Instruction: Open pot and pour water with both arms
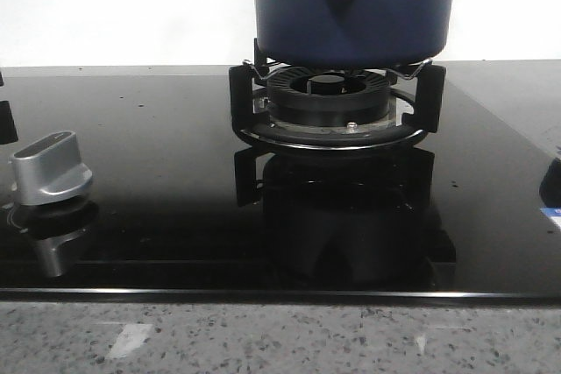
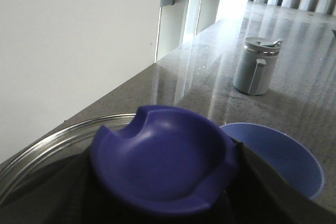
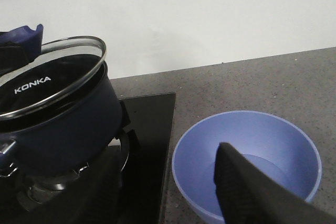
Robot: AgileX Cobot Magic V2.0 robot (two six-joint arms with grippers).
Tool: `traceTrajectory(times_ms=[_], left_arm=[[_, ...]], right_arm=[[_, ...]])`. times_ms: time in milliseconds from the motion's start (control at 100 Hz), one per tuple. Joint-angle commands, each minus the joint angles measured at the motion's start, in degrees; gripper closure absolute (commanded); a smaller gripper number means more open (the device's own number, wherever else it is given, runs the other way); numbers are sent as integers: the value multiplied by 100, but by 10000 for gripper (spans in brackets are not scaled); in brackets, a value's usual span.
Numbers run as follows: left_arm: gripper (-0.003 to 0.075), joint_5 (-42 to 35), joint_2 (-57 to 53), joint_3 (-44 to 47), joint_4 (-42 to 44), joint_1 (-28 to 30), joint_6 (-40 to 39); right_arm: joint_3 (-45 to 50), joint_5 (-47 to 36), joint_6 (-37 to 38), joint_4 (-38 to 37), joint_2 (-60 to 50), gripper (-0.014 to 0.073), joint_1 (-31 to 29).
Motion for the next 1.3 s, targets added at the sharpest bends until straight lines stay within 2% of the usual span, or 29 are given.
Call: traceTrajectory(times_ms=[0,150,260,470,600,730,880,990,1120,1290], left_arm=[[472,316,-316,-297,-625,-31,-88],[472,388,-420,-298,-614,50,-88],[472,441,-583,-298,-531,271,-436],[471,1098,-903,-298,275,984,-1169],[468,1439,-1121,-298,760,1388,-1498],[468,1661,-1329,-298,1132,1685,-1749],[468,1800,-1614,-166,1505,1838,-1882],[468,1760,-1833,117,1615,1900,-1882],[468,1698,-2149,572,1615,2055,-1882],[468,1544,-2560,1152,1568,2334,-1822]], right_arm=[[-198,-382,-57,15,90,231,15],[-198,-382,-57,15,90,231,15],[-198,-369,-57,92,90,231,15],[-198,-346,-57,116,99,231,15],[-209,-315,-57,437,141,231,15],[-378,41,-57,611,457,231,15],[-1073,720,-46,611,1227,231,15],[-1856,1599,-46,500,1960,231,1],[-2950,2543,-46,203,2893,231,-363],[-3955,2705,245,-237,3670,231,-870]])
